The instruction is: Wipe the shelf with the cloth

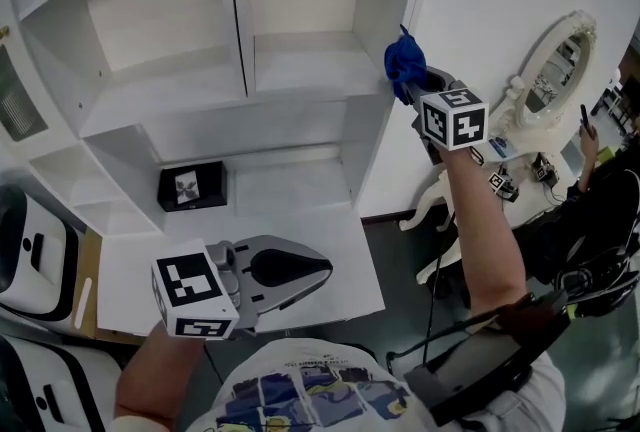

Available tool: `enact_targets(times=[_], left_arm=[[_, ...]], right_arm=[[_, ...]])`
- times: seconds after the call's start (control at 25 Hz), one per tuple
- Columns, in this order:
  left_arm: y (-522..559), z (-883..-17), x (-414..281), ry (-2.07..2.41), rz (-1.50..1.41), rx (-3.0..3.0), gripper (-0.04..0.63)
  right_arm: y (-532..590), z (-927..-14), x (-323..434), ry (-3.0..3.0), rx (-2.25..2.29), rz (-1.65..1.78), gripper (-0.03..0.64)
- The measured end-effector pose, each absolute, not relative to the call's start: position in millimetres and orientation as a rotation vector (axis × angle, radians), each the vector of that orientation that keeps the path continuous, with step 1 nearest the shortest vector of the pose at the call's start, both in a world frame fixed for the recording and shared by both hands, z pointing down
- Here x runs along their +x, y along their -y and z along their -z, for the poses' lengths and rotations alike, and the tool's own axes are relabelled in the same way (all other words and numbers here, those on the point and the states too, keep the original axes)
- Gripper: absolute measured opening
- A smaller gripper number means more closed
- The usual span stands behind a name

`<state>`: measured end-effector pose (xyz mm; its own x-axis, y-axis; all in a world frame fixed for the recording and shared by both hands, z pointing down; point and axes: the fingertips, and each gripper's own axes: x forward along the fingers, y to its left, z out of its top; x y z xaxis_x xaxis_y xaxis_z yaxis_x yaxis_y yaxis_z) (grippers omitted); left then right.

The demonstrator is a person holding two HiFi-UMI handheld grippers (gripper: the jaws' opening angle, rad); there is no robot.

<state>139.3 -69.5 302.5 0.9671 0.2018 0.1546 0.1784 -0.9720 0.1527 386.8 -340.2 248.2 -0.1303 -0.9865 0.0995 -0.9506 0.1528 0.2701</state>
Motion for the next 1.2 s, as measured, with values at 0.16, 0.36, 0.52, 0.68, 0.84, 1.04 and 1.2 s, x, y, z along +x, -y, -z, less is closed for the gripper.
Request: enact_targets(times=[0.16,0.36,0.52,0.68,0.84,1.04,1.2], left_arm=[[70,-305,139,-0.293,-0.258,2.976,0.012],[70,-309,136,-0.291,-0.26,2.973,0.012],[73,-310,135,-0.285,-0.258,2.968,0.012],[72,-310,133,-0.278,-0.258,2.964,0.012],[71,-310,129,-0.267,-0.247,2.964,0.011],[68,-312,124,-0.254,-0.247,2.962,0.012],[68,-312,119,-0.242,-0.244,2.961,0.012]], right_arm=[[341,-269,386,2.176,1.872,0.164,0.063],[340,-285,384,2.171,1.866,0.139,0.063],[342,-295,384,2.168,1.86,0.12,0.063],[342,-297,384,2.168,1.868,0.116,0.063],[341,-297,381,2.176,1.882,0.104,0.063],[341,-299,371,2.206,1.864,0.089,0.063],[347,-304,349,2.233,1.819,0.088,0.063]])
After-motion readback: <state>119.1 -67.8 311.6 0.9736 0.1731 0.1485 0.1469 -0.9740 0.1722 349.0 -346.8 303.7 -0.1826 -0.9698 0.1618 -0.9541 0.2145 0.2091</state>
